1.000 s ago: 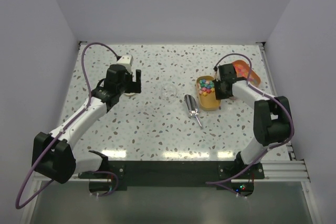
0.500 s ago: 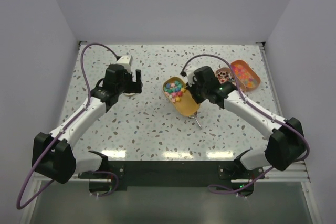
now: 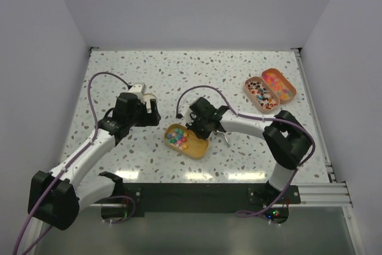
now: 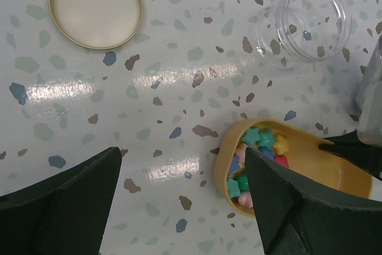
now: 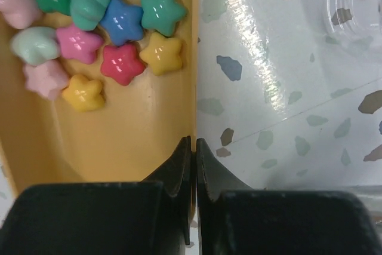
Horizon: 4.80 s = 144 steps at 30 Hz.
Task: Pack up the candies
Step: Place the storage box at the center of the board, then pick up the spatula from the center of the board, then adjust the spatula, then scoop the fake candies from the storage box.
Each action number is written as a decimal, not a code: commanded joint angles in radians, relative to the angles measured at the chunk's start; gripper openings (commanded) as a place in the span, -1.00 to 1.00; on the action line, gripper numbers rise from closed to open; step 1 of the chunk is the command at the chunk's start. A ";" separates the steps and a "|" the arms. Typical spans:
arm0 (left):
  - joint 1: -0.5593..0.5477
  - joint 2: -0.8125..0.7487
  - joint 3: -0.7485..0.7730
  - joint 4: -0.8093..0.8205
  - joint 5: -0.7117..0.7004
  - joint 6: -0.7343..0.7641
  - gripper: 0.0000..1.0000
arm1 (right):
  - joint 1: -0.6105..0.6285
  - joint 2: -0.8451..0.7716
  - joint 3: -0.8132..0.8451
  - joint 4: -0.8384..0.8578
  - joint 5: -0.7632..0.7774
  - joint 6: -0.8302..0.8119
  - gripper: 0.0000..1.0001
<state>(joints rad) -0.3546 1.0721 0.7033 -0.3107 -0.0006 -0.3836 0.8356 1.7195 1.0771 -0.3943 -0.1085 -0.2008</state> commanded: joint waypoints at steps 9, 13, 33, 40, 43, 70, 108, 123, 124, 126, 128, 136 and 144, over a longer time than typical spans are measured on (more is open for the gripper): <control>0.005 0.032 -0.051 0.028 0.050 -0.040 0.78 | -0.006 -0.075 -0.009 0.087 0.015 0.015 -0.15; 0.005 0.055 -0.038 0.033 0.070 -0.025 0.75 | -0.004 -0.225 -0.107 0.095 0.128 0.119 -0.08; 0.003 0.095 -0.034 0.065 0.120 -0.011 0.75 | -0.168 -0.324 -0.364 0.141 0.239 0.532 -0.10; 0.005 0.086 -0.034 0.064 0.119 -0.015 0.75 | -0.168 -0.245 -0.376 0.181 0.237 0.541 -0.19; 0.003 0.081 -0.034 0.068 0.123 -0.017 0.75 | -0.168 -0.238 -0.393 0.193 0.247 0.546 -0.35; -0.069 0.241 0.295 0.107 0.390 -0.176 0.70 | -0.013 -0.385 -0.141 0.008 0.086 0.140 -1.00; -0.115 0.241 0.165 0.045 0.225 -0.149 0.25 | 0.019 -0.563 -0.141 0.086 -0.016 0.081 -1.00; -0.109 0.239 0.174 -0.107 0.033 0.008 0.26 | 0.020 -0.393 0.038 -0.349 -0.019 0.008 -1.00; -0.109 0.249 0.168 -0.103 0.039 0.011 0.24 | 0.020 -0.382 0.049 -0.369 -0.013 0.005 -1.00; -0.109 0.275 0.156 -0.100 0.037 0.017 0.19 | 0.029 -0.348 0.088 -0.432 0.012 -0.009 -1.00; -0.110 0.291 0.151 -0.096 0.047 0.020 0.16 | 0.037 -0.321 0.121 -0.480 0.030 -0.025 -1.00; -0.122 0.328 0.117 -0.065 0.073 0.026 0.08 | 0.097 -0.183 0.259 -0.666 0.105 -0.046 -1.00; -0.122 0.347 0.096 -0.050 0.105 0.028 -0.08 | 0.123 -0.097 0.351 -0.804 0.190 -0.074 -1.00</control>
<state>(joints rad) -0.4728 1.4109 0.8028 -0.4007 0.0780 -0.3740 0.9497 1.6176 1.3659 -1.1030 0.0315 -0.2447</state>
